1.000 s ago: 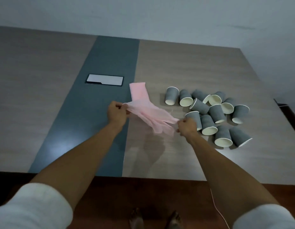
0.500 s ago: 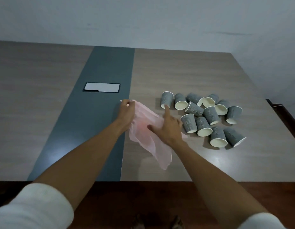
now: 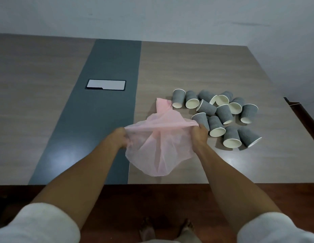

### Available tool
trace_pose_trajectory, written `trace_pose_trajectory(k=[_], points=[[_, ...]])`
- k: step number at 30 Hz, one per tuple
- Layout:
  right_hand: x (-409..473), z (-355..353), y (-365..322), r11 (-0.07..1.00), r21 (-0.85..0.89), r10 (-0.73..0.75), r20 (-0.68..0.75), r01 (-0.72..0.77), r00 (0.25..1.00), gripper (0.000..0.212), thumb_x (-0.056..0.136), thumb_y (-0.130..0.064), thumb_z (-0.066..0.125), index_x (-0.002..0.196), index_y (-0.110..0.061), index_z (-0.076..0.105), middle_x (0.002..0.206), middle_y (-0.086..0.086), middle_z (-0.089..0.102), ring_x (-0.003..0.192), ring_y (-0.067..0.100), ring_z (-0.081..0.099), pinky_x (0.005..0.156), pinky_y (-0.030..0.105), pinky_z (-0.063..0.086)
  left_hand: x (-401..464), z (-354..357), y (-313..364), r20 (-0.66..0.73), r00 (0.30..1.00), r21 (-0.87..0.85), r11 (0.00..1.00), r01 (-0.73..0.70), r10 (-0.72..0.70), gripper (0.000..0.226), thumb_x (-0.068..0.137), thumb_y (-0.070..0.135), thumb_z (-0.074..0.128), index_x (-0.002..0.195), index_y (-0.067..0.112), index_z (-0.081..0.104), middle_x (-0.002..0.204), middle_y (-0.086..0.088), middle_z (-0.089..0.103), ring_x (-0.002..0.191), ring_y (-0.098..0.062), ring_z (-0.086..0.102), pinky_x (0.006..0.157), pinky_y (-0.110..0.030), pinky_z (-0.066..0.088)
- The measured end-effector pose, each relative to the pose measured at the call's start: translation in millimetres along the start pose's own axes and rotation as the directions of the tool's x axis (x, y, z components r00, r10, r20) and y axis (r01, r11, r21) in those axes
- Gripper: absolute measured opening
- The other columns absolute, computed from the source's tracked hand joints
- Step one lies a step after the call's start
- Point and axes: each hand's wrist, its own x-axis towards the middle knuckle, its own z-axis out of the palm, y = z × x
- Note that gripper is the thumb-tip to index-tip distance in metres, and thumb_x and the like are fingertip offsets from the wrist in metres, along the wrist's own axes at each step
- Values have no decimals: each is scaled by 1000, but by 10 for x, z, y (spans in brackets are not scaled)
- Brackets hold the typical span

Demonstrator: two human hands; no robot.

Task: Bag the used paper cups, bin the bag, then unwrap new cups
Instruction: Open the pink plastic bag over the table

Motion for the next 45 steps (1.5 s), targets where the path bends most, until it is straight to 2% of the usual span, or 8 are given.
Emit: trace_pose_trajectory(k=[9,18,26,28,30,33,39,45], points=[[37,-592,-289,927,-37,353,421,-373,836,17,80,-22,63,91,-16,74,84,6,73,69,27,70,69,35,59,-388,-324,379,366,921,-482,874,64,134,6,69,13,59,64,13,58,65,-5,58,59,-23,61,57,-25,56],[219,-631,-257,579,675,18,550,-457,835,43,103,-30,43,104,-2,75,102,16,76,96,33,74,91,49,57,-326,-199,193,353,846,-705,708,-42,401,36,104,19,52,90,5,82,90,-10,76,76,-24,76,70,-35,66],[151,-518,-255,665,528,14,698,-528,716,55,101,-43,41,109,-2,77,119,20,71,107,39,70,90,59,57,-153,-95,265,-18,940,-137,931,-339,340,31,81,40,59,96,15,67,100,-9,70,86,-28,68,82,-40,55],[80,-453,-297,705,459,61,721,-541,691,55,100,-44,44,106,-2,79,121,21,71,108,40,70,96,55,54,-179,80,282,-282,700,226,754,-616,656,65,76,52,66,130,16,61,134,-9,63,122,-27,60,106,-44,46],[4,-392,-355,737,412,99,719,-536,688,57,101,-45,42,103,-2,80,115,20,73,103,39,72,99,52,48,-217,389,280,28,441,499,370,-784,897,76,81,51,73,145,16,53,147,-6,58,132,-25,54,113,-44,41],[-74,-333,-478,808,336,149,679,-485,719,58,102,-49,43,104,-3,79,109,19,75,98,35,73,98,49,47,-275,875,187,422,375,648,15,-761,826,38,98,31,66,126,6,65,130,-13,64,115,-36,62,96,-42,48],[-107,-202,-403,950,8,-304,-195,311,933,64,85,-72,56,123,-21,58,122,-4,60,120,21,57,109,51,43,-153,994,435,-48,547,474,502,-724,836,22,104,17,50,96,8,68,106,-16,62,91,-38,63,77,-41,53],[-328,154,40,998,42,-40,89,36,995,110,71,-45,86,156,-13,23,145,3,48,131,22,52,110,43,44,-266,893,643,-179,655,150,678,-720,735,32,100,20,68,121,11,45,99,-2,57,79,-21,56,60,-18,42]])
